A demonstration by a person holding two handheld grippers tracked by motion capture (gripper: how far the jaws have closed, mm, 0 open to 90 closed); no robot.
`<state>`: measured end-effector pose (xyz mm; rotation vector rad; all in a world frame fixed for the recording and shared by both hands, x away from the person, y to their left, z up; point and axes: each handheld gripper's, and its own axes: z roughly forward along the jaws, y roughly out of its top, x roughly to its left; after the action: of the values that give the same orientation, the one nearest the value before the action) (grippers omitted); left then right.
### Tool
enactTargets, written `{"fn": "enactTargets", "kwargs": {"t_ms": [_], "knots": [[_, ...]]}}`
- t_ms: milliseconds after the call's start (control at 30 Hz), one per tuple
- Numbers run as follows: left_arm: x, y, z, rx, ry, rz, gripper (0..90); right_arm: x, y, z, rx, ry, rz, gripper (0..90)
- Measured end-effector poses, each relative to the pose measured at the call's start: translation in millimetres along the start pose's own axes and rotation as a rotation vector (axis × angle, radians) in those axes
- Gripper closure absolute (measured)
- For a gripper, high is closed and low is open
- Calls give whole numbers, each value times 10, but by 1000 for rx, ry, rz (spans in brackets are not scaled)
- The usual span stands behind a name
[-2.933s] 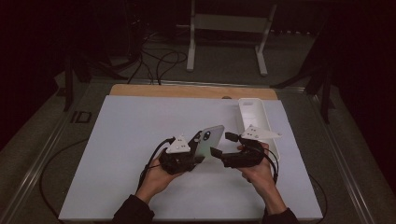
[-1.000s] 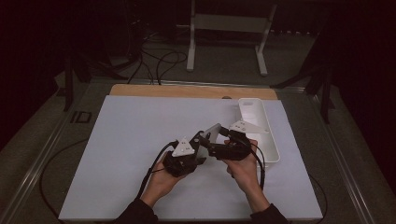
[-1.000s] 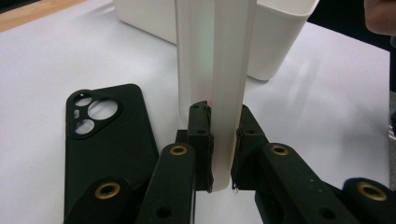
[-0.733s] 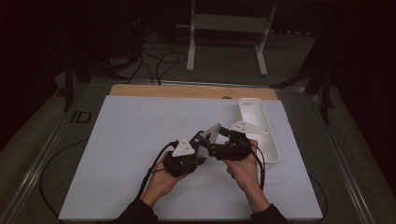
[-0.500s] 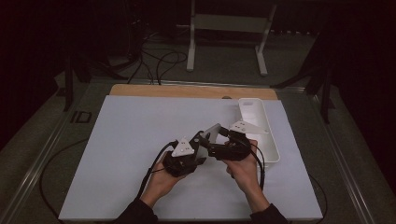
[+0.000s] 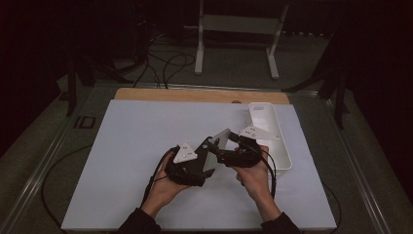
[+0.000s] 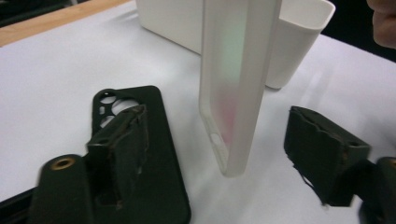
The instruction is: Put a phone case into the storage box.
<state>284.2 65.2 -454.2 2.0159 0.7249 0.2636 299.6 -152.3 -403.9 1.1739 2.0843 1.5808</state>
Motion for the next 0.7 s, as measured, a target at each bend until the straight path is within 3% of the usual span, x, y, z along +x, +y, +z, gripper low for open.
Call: {"fn": "enactTargets", "kwargs": {"t_ms": [233,367,700], "knots": [[32,-28,-118,-9,48,6,73,8,12,-2,0,-4,-11,172],[74,-52,-181,-15,50,1,8,14,15,-5,-2,-7,-13,172],[198,-133,-381,-50,112,-15,0,7,29,-28,-7,-12,-22,172]]}}
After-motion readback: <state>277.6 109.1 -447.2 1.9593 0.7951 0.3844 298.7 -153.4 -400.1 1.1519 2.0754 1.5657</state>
